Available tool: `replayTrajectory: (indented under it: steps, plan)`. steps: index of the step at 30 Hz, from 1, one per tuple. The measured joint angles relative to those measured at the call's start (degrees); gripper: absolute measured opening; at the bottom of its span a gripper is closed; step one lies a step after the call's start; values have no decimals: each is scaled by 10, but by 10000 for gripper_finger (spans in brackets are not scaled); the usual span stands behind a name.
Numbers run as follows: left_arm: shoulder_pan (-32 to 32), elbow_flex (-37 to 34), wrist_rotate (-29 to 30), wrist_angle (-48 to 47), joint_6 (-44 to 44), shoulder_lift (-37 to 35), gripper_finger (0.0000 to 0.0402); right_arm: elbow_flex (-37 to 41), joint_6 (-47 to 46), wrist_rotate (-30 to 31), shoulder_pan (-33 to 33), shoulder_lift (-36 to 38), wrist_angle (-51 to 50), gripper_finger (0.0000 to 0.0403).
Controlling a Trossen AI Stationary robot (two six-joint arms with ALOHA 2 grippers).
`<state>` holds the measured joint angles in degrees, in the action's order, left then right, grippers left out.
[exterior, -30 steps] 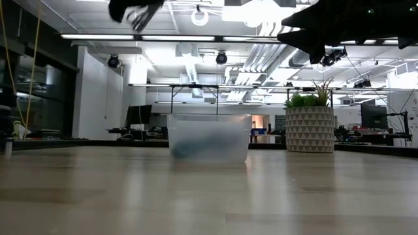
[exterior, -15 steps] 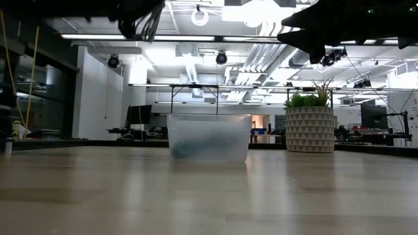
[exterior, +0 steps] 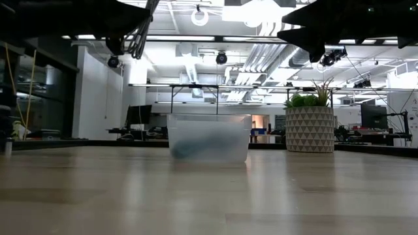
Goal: Pick and place USB-C Cables
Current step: Put the white charger cable into the transparent bin
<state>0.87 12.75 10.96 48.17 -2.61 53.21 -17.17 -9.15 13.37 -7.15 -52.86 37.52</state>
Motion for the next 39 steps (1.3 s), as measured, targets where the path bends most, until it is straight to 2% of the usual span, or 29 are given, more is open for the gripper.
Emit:
replayTrajectory:
  steps: [29, 35, 39]
  plan:
    - [-1, 0, 2, 1, 8, 0, 0, 0, 1, 0, 0, 0, 0, 195]
    - [-1, 2, 2, 100, -2, 51, 0, 0, 1, 13, 0, 0, 0, 195]
    - [-1, 35, 2, 111, -12, 118, 0, 0, 1, 15, 0, 0, 0, 195]
